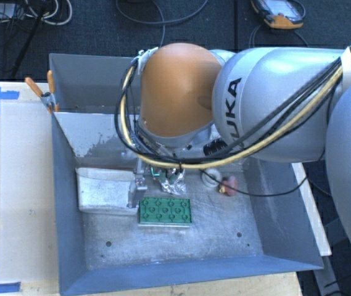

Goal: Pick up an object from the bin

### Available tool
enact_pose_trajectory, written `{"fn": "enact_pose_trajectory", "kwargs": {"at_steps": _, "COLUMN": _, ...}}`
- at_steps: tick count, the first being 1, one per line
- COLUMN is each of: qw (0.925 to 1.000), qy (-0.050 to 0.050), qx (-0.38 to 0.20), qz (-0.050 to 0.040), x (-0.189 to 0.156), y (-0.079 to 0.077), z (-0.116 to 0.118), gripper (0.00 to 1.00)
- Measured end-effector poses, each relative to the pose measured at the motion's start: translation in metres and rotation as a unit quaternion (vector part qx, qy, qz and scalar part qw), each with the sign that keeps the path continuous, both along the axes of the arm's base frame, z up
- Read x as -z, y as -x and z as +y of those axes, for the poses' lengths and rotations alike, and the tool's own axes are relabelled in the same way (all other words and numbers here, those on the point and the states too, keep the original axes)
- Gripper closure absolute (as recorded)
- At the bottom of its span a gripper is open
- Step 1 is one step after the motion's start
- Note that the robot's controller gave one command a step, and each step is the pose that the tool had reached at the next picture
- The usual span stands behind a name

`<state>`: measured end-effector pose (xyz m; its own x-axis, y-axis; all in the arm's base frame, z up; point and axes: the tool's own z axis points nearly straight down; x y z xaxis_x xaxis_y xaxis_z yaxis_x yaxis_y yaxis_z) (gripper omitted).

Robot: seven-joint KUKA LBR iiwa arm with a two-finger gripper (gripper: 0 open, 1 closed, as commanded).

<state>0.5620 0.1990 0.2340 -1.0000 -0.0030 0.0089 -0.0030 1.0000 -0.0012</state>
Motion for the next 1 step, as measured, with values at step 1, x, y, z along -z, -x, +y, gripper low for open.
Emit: {"fn": "enact_pose_trajectory", "kwargs": {"at_steps": 1, "qw": 0.9897, "qy": -0.002, "qx": -0.142, "qz": -0.0136, "x": 0.1319, "y": 0.0039, "z": -0.0628, "gripper": 0.0}}
